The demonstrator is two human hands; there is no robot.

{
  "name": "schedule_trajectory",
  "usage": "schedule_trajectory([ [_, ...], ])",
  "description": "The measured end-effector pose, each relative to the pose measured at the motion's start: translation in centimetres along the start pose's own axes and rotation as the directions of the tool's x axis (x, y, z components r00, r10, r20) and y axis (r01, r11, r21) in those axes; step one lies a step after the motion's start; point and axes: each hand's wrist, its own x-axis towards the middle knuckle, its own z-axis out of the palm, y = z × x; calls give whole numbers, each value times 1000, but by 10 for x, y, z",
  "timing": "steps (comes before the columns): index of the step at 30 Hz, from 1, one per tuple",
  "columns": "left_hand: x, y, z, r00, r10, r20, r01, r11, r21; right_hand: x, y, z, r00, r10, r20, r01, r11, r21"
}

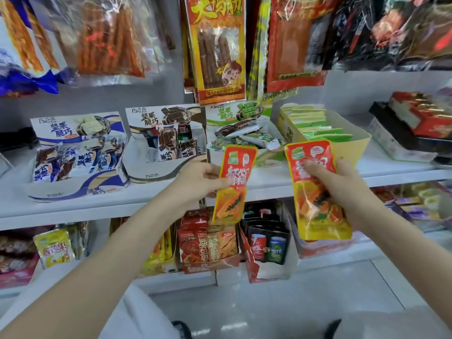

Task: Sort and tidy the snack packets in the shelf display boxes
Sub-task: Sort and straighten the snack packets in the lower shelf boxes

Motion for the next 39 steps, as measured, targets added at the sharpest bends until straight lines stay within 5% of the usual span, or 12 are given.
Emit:
schedule_trajectory([
  [3, -4, -10, 6, 999, -2, 44, -1, 997, 82, -1, -3, -13, 995, 98, -21, -95, 989, 112],
  [9, -8, -12, 25, 987, 81, 135, -92, 993, 79, -11, -1, -19, 933, 118, 340, -124, 992, -3],
  [14, -1, -13, 55, 970, 89, 228, -89, 996, -8, -12, 10, -14, 885, 244, 396, -274, 962, 19],
  [18, 9, -1, 76, 959, 44, 281, -5, 990, -137, -9, 18, -14, 903, 270, 334, -309, 948, 71],
  [22, 12, 5, 86, 937, 29, 349, 70, 960, -270, -4, 24, -16, 967, 233, 106, -248, 953, 174],
  [29, 3, -5, 90, 938, 113, 327, -84, 991, -102, -9, 23, 1, 994, 82, -73, -66, 978, 197],
  [33, -5, -18, 59, 945, 169, 279, -190, 980, 53, -6, 2, 20, 974, -39, 224, 87, 974, -210],
  [39, -41, -88, -18, 979, 137, 148, -184, 907, 379, -6, -2, 103, 742, 70, 666, 327, 830, -452],
])
